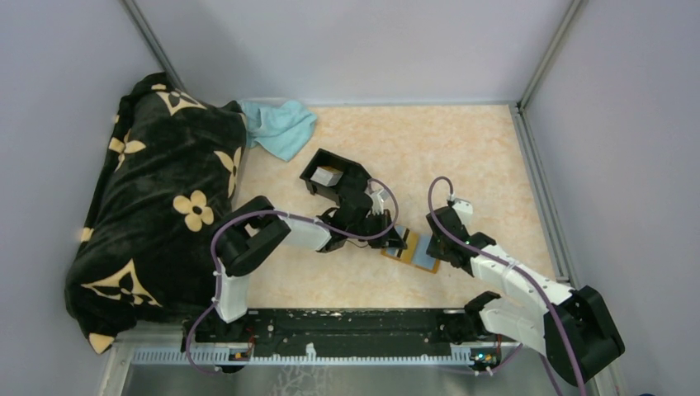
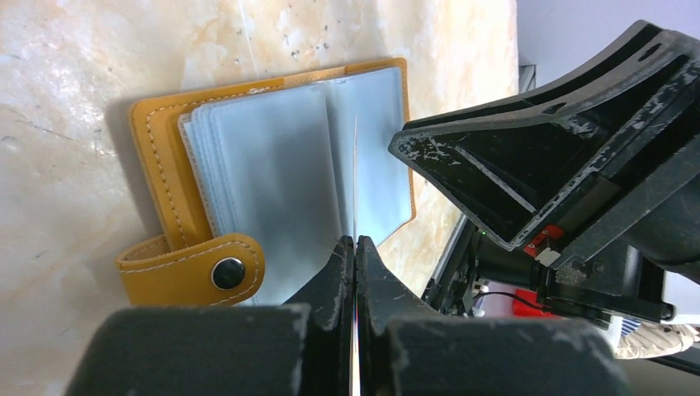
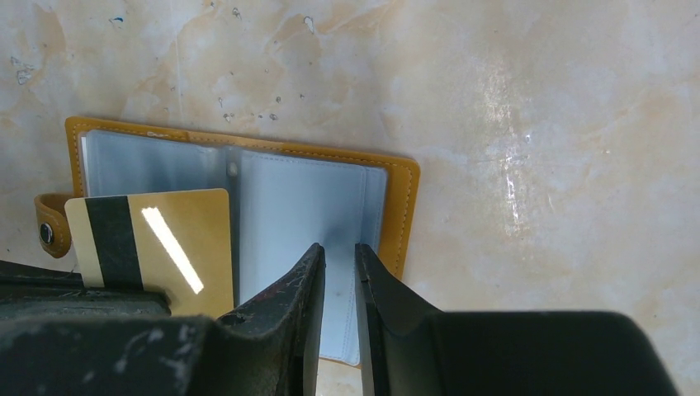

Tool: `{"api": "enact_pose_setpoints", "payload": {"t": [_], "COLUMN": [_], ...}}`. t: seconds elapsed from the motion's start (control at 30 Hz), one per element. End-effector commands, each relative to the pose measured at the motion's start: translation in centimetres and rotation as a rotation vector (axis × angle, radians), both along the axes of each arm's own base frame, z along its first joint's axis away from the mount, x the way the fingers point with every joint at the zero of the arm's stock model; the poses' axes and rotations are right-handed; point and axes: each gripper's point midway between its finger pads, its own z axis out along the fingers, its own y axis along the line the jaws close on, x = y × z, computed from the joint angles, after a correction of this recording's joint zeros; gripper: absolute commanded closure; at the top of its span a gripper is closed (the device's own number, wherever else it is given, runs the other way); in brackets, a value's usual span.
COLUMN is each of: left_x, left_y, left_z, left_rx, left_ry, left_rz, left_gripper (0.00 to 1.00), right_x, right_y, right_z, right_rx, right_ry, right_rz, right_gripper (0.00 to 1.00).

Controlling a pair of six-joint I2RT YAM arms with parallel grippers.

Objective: Put the credit cards into the card holder
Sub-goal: Insert the credit card into the card holder.

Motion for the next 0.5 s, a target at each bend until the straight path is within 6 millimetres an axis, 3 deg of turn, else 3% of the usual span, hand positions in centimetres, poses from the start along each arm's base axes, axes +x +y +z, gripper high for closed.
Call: {"api": "enact_pose_setpoints", "payload": {"t": [0.0,0.47], "left_x": [0.3,0.9], "left_y": [-0.2,-0.3], "left_z": [0.1,-1.5], "left_rx": [0.042,0.11], "left_ry": [-0.051,-0.041], "left_rz": [-0.037,-0.046], "left_gripper": [1.0,1.0], "right_x": [0.7,0.7], "right_y": [-0.1,-0.1], "right_z": [0.5,0.5], "right_rx": [0.005,0.007], "right_ry": [-0.027,-0.025], "right_rz": [-0.029,-0.029], "right_gripper": [0.79,0.79]}}
